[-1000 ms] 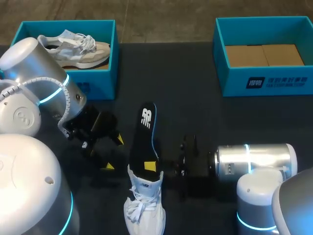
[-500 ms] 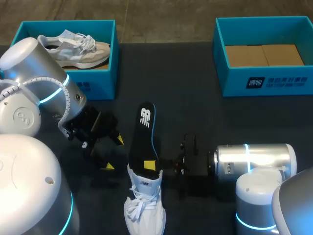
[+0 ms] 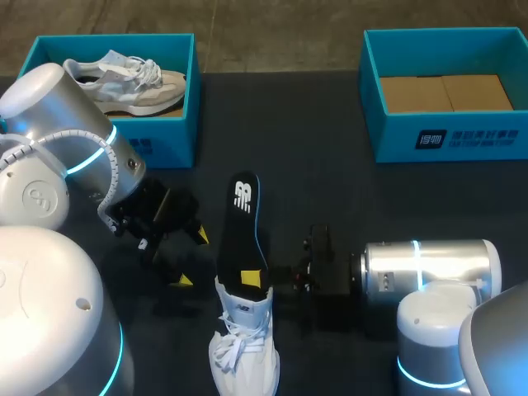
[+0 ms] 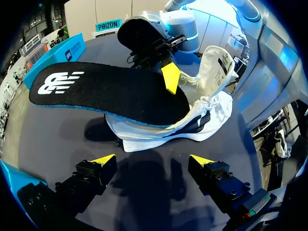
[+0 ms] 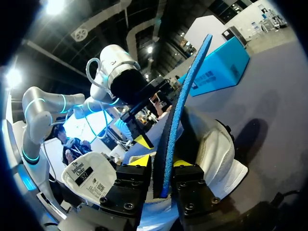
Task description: Take the shoe out of the shoebox, open the shoe tongue, remove and reinsert the insole, then place the shoe into the shoebox
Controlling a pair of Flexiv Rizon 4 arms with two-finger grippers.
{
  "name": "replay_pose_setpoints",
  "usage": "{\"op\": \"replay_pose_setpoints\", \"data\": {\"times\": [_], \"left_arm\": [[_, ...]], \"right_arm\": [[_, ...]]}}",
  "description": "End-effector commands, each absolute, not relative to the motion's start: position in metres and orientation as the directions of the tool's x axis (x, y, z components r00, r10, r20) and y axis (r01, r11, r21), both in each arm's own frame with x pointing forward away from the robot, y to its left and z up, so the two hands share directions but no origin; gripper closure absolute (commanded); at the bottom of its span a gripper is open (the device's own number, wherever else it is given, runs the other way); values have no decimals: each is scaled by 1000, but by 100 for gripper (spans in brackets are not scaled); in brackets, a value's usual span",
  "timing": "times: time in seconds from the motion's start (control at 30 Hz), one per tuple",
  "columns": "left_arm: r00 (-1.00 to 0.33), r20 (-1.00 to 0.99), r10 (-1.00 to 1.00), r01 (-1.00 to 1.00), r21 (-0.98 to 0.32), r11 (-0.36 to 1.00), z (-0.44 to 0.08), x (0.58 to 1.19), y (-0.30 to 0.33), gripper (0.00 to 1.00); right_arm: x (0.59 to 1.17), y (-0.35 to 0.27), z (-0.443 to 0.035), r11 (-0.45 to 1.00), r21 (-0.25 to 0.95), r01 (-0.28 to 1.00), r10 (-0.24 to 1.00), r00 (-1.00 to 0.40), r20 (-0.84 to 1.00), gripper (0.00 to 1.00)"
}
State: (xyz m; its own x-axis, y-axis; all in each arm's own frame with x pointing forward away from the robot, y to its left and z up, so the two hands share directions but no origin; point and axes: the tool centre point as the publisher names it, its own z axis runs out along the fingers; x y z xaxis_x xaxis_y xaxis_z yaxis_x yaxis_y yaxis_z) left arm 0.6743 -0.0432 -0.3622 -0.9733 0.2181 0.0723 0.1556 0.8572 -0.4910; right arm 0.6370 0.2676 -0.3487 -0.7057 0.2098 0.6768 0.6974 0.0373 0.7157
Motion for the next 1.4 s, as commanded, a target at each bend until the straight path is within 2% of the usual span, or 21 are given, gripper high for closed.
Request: {"op": "replay_pose_setpoints", "data": {"times": [0.03,0.33,1.4], "left_arm": [[-974,70,216,155,-489,858,-362,673,-44,0],[-974,70,216,155,-489,858,-362,673,-44,0],[-974,70,216,155,-489,858,-362,673,-44,0]], "right_arm": [[639,271,-347,55,716,696,222,-707,671,75],[640,271,-342,70,722,688,232,-715,659,70],[658,284,-330,169,723,670,233,-740,631,70]]}}
